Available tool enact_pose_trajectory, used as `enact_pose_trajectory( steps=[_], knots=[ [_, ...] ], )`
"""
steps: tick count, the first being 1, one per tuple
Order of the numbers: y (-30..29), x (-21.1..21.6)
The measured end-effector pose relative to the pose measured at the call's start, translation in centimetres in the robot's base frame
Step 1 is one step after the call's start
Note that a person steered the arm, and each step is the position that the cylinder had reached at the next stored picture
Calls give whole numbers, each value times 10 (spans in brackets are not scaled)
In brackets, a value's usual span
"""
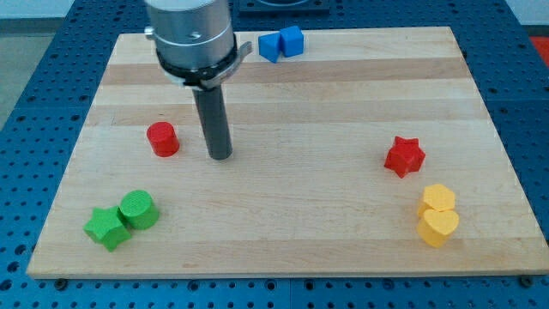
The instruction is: Slide the red circle towards the center right
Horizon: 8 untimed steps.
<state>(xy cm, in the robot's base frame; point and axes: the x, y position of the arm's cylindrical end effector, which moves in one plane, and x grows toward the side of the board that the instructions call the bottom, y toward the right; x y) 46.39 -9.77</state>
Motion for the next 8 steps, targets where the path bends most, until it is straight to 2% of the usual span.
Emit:
enact_pose_trajectory(
  steps=[4, 6, 8],
  knots=[
    [-153, 4],
    [-160, -22],
    [-148, -23]
  ],
)
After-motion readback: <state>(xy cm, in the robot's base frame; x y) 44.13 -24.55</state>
